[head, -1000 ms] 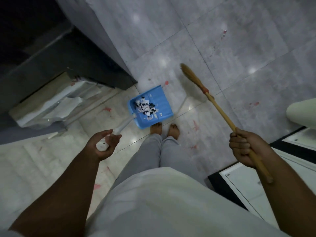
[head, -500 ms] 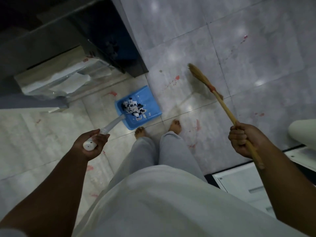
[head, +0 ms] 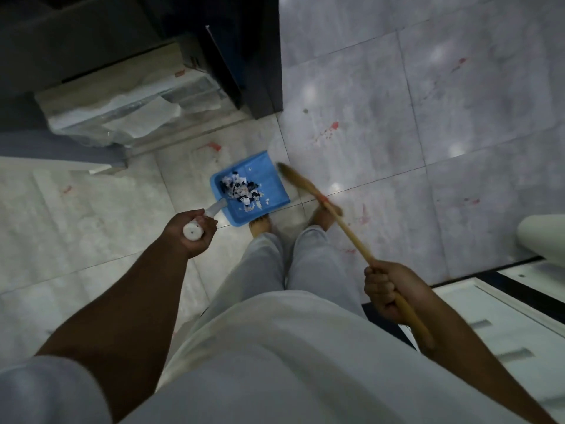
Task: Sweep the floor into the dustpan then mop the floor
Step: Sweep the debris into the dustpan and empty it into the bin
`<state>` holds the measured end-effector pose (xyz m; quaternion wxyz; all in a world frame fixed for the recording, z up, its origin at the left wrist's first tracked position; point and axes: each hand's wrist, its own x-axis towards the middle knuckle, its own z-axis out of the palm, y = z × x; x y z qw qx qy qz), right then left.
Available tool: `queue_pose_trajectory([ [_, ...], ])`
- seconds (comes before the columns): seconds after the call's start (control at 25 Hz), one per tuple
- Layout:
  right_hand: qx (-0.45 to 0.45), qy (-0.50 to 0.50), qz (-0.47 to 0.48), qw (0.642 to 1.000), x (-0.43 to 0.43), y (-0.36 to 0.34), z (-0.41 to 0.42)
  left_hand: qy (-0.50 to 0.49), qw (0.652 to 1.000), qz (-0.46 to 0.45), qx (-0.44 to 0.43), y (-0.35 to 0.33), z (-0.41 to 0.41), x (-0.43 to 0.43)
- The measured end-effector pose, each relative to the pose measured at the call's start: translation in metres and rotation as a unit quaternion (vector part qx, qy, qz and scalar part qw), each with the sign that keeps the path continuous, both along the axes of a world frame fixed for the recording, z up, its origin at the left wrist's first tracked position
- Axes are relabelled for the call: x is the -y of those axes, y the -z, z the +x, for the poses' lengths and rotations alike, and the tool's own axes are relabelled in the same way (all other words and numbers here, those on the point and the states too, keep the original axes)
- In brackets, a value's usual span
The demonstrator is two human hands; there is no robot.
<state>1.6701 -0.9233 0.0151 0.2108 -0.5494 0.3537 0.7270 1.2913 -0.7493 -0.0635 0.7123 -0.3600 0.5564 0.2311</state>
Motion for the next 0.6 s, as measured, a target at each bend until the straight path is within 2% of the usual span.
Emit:
queue_pose_trajectory([
  [0.12,0.003,-0.006,0.005,1.0,0.016,-0.02,0.001,-0.008,1.0,0.011,0.009,0.001,-0.015,0.001],
  [0.32,0.069,0.001,0.041,0.997,0.011,-0.03,0.022,0.006,1.0,0.002,-0.005,0.001,-0.029,0.012],
  [0.6,0.129,0.016,0.108,0.986,-0.078,-0.011,0.043,-0.051,0.999,0.008,0.013,-0.008,-0.045,0.021],
])
